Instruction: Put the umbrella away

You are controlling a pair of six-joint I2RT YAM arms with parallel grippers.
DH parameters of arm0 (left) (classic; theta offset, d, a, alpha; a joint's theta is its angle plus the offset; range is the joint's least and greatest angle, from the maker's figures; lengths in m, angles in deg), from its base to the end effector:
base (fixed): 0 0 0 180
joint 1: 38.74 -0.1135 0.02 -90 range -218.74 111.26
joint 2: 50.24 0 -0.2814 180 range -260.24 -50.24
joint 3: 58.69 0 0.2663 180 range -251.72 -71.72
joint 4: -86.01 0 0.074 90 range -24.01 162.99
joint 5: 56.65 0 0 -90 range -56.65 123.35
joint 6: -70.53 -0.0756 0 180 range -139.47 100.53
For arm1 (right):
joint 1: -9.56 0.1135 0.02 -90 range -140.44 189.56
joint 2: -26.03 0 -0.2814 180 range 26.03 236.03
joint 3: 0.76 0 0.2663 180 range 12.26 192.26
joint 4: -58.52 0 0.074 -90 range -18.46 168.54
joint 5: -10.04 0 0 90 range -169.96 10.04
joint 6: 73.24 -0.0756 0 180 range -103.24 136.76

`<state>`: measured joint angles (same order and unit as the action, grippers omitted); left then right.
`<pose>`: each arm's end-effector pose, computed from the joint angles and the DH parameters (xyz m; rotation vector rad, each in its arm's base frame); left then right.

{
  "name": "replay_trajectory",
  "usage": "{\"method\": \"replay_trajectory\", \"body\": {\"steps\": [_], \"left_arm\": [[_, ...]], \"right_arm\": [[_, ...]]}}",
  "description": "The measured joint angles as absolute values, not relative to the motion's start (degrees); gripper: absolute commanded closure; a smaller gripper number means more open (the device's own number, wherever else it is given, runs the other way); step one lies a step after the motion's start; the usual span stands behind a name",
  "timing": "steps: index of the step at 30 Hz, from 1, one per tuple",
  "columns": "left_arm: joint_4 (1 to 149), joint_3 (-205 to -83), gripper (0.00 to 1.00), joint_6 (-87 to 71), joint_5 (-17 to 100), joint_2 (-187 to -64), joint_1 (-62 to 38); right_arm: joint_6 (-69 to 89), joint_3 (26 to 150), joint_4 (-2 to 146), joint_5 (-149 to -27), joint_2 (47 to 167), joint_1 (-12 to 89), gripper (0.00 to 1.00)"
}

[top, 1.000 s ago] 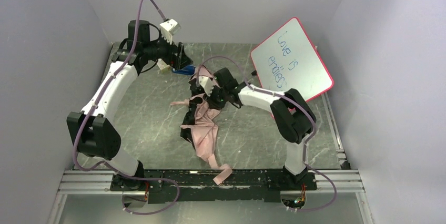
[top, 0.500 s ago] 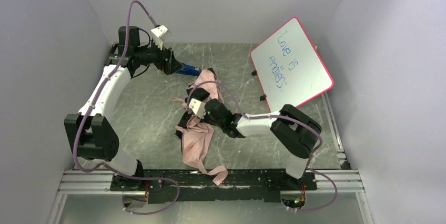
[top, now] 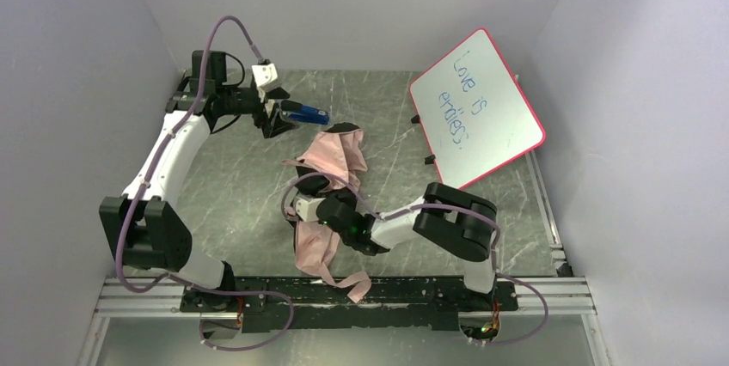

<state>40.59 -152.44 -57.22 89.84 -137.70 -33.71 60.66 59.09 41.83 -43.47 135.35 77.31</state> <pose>0.3551 -0.0945 0.3508 1.1678 1.6239 -0.7393 0.1929 0.3527 0.1037 -1.4634 1.4315 -0.4228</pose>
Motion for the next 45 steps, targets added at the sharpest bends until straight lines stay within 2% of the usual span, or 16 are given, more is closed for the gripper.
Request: {"method": "replay_trajectory", "body": {"steps": [7,13,22,33,36,41,45], "left_arm": [[37.7,-151.2,0.04,-66.8,94.2,-133.5,-33.4],[30.2,-160.0,0.03,-72.5,96.7,-138.9,-32.0],[18.3,-162.7,0.03,-86.5,90.0,-143.6,-17.7],[6.6,-165.7,0.03,-98.4,82.6,-161.6,-14.4],[5.4,-162.8,0.03,-100.4,80.5,-164.5,-13.5],[9.7,-151.5,0.03,-100.6,77.5,-161.8,-12.8],[13.4,-146.3,0.11,-100.5,76.5,-158.8,-12.7]], "right_arm": [[67.0,57.1,39.0,-38.4,136.5,81.5,0.85],[71.8,56.1,34.1,-33.1,139.8,84.8,0.86],[73.8,56.0,32.8,-30.7,140.7,86.5,0.86],[73.1,56.3,34.3,-30.4,140.7,86.8,0.86],[72.7,56.6,34.9,-30.4,140.7,86.8,0.86],[72.2,56.7,35.9,-30.2,140.5,87.3,0.86],[72.1,56.7,36.3,-30.1,140.4,87.7,0.86]]}}
